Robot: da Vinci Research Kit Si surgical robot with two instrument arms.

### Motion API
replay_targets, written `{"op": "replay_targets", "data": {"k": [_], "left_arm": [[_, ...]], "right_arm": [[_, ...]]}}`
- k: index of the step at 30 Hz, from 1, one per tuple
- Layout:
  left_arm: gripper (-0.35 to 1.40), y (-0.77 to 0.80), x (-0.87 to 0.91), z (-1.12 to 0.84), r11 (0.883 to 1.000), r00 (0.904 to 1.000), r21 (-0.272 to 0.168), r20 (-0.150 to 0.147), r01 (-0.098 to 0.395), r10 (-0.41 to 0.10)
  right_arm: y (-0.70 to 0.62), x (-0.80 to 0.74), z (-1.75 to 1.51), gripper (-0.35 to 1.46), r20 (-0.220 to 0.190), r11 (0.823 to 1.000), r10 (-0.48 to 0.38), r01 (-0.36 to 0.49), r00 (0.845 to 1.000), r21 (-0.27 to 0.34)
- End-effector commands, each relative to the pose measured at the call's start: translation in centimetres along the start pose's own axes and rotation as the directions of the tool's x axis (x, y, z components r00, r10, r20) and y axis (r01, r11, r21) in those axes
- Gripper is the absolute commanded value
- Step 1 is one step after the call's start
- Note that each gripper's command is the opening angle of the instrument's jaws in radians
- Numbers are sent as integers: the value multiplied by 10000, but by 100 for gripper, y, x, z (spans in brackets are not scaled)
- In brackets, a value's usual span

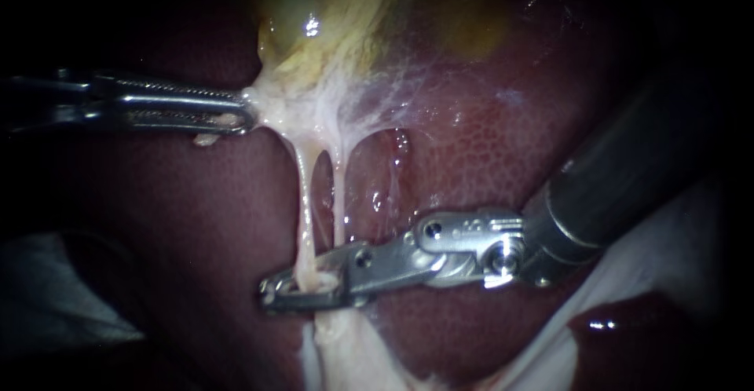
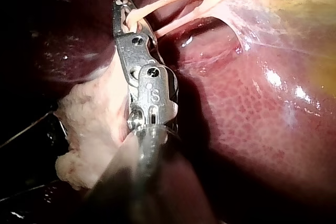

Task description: Clipping first clip left tube

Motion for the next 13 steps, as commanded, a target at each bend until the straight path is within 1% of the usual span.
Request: {"op": "replay_targets", "data": {"k": [1,6,13], "left_arm": [[-35,0,0,0,10000,10000,1,1,2,-2],[-35,0,0,0,10000,10000,1,1,2,-2],[-35,0,0,1,10000,10000,3,1,3,-3]], "right_arm": [[2,-2,-1,-35,21,9997,222,-222,9998,37],[6,-4,-3,-35,22,9996,276,-276,9996,50],[6,-4,-3,-35,24,9994,328,-328,9995,64]]}}
